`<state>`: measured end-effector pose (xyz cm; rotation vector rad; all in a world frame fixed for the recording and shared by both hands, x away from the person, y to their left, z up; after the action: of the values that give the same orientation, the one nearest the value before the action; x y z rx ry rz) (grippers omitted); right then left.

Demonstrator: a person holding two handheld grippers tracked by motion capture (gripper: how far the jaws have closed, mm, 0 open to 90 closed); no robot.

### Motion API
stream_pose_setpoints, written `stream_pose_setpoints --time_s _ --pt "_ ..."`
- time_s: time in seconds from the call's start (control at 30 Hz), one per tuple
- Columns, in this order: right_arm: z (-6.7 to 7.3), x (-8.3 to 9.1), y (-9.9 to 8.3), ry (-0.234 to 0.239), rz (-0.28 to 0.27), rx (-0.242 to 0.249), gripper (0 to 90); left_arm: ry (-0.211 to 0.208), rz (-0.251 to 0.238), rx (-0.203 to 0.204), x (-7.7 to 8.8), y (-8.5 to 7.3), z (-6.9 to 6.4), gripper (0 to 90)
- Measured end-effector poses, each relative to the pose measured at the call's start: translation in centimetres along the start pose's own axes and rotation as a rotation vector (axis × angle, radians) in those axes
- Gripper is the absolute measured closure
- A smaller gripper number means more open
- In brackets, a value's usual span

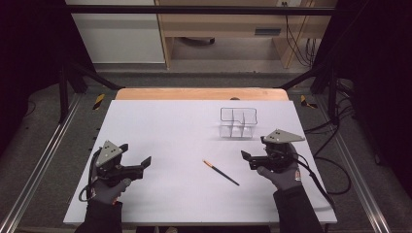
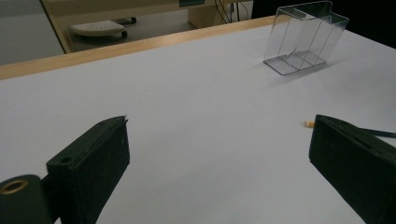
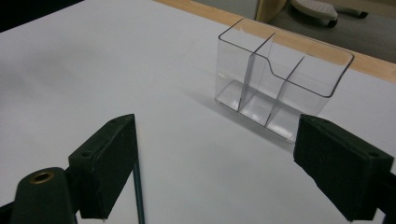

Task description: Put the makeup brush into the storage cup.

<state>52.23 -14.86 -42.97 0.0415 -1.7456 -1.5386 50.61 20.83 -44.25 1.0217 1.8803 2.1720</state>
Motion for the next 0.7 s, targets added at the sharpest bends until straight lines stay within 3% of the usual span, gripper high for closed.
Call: stream_pose_setpoints --time_s 0.7 --pt "3.3 -3.5 0.2 0.044 0.199 0.117 19.3 0.002 0.007 0.006 -0.1 -0.2 0.1 4.4"
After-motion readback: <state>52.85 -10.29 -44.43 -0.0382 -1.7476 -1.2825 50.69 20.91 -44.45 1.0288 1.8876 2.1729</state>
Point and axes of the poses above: each handheld gripper's, and its own axes: x roughly backward along the jaws, y roughly out of its top, z roughly to its left, the point moved 10 cm from there along -x, roughly forward along the jaws, and after that the axes turned 3 degrees about -x, right-handed, at the moved point
